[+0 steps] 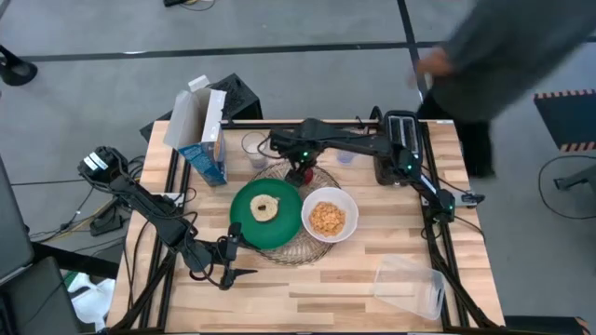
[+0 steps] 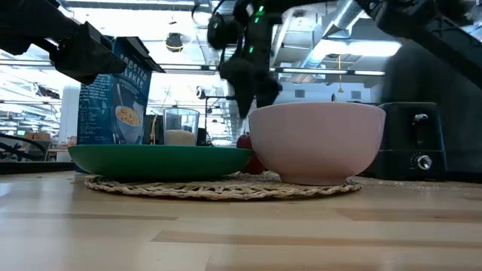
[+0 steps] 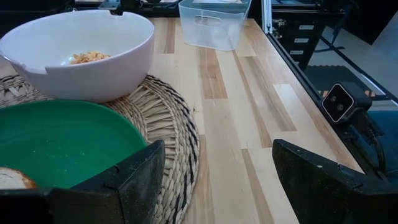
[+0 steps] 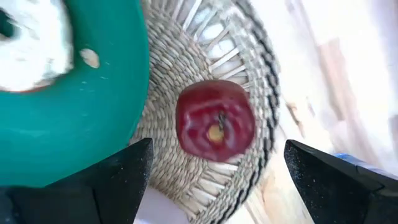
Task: Arrange a breakfast setting
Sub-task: Put the blue patterned spoon to the right of the white bowl
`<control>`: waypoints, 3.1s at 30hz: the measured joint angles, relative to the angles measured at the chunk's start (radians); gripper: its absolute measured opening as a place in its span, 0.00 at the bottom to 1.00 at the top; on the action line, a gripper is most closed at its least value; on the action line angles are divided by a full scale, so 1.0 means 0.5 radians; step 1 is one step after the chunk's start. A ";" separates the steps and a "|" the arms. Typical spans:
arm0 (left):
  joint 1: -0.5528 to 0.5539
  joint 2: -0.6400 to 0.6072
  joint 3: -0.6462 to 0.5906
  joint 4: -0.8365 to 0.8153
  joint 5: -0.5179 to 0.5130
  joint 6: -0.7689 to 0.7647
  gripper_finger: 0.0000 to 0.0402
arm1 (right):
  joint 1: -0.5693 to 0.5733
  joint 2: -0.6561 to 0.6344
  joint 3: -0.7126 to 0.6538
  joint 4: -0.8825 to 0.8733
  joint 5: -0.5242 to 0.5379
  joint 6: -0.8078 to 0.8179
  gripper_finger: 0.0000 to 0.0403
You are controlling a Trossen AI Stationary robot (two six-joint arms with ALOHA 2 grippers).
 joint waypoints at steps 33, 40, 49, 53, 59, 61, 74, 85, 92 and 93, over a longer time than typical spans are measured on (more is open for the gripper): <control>-0.113 -0.001 0.000 -0.038 -0.102 -0.126 0.70 | 0.106 -0.826 0.001 -0.229 0.588 0.267 0.96; -0.114 -0.001 0.000 -0.038 -0.111 -0.134 0.70 | 0.162 -0.998 -0.289 -0.226 0.708 0.342 0.96; -0.114 -0.001 0.000 -0.036 -0.126 -0.130 0.70 | 0.110 -1.691 -1.399 0.309 0.851 0.562 0.96; -0.114 -0.001 0.000 -0.034 -0.185 -0.129 0.70 | 0.048 -1.927 -1.722 0.497 0.888 0.734 0.96; -0.113 -0.001 0.000 -0.034 -0.196 -0.130 0.70 | -0.022 -2.088 -2.036 0.612 0.903 0.896 0.96; -0.113 -0.001 0.000 -0.034 -0.196 -0.131 0.70 | -0.026 -2.094 -2.126 0.688 0.904 0.930 0.96; -0.113 -0.001 0.000 -0.036 -0.196 -0.133 0.70 | -0.171 -1.832 -2.264 0.905 1.107 0.944 0.88; -0.113 -0.001 0.000 -0.038 -0.195 -0.129 0.70 | -0.288 -1.666 -2.264 1.049 1.213 0.869 0.72; -0.113 -0.001 0.000 -0.038 -0.196 -0.121 0.70 | -0.309 -1.660 -2.264 1.156 1.215 0.834 0.66; -0.113 -0.001 0.000 -0.038 -0.196 -0.121 0.70 | -0.315 -1.660 -2.264 1.154 1.214 0.834 0.64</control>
